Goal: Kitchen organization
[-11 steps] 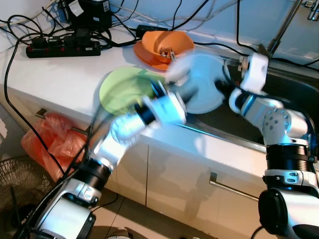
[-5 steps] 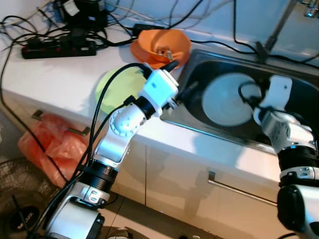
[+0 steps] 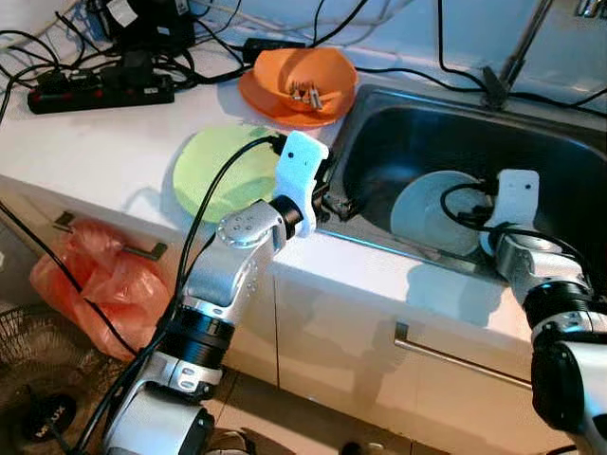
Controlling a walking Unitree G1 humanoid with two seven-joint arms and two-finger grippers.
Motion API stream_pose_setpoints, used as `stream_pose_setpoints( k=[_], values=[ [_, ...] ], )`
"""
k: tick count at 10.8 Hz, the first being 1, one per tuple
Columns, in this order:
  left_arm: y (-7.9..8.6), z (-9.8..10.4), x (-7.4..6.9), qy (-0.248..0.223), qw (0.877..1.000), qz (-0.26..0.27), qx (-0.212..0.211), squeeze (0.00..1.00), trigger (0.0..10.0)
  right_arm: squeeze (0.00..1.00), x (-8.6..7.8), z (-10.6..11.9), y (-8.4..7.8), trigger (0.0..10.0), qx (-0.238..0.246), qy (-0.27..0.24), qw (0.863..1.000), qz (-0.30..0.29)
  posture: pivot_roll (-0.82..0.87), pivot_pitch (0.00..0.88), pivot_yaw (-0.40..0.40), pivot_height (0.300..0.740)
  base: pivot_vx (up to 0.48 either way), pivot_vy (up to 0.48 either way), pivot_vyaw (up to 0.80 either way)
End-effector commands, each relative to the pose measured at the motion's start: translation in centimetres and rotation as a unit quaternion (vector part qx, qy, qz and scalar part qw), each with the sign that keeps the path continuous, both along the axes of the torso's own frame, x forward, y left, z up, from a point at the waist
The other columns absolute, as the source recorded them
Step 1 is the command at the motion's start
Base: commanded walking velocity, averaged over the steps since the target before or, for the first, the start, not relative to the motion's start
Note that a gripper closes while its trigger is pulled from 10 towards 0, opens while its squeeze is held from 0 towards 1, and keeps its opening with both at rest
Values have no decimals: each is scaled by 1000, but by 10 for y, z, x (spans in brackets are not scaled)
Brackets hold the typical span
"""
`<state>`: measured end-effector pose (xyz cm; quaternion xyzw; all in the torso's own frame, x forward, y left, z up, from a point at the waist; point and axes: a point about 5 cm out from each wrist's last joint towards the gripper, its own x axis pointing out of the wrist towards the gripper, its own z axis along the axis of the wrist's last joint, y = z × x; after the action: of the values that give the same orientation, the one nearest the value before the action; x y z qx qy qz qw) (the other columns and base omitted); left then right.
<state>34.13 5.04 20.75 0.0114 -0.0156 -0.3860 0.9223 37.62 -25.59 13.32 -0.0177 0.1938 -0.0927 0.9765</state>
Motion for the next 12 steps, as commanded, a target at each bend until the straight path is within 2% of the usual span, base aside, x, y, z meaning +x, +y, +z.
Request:
stream_pose_setpoints(
  k=[1,3,4,5,9,11,12],
  values=[
    [-1,10,-1,0,1000,-10,-5,1000,10000,0,2,1,4,0,-6,-3,1000,11,146,109,-12,740,0,0,0],
    [0,10,-3,28,999,-13,17,1000,10000,0,2,-4,8,0,-22,7,999,32,148,107,-12,740,0,0,0],
    [1,9,-4,38,999,-21,27,1000,10000,0,3,-5,11,3412,-24,9,999,48,148,104,-13,740,0,0,0],
    [4,9,-6,57,997,-33,47,1000,10000,1000,4,-4,13,10000,-34,7,998,52,151,99,-11,740,0,0,0],
    [8,13,-5,57,996,-30,60,988,10000,1000,8,4,16,10000,-42,-22,997,57,149,97,-13,740,0,0,0],
    [12,16,-3,46,997,-15,64,965,10000,1000,11,9,17,10000,-43,-34,997,57,149,96,-16,740,0,0,0],
    [18,22,1,28,998,11,61,961,10000,1000,13,14,18,10000,-41,-42,997,58,150,98,-19,740,0,0,0]
  ],
)
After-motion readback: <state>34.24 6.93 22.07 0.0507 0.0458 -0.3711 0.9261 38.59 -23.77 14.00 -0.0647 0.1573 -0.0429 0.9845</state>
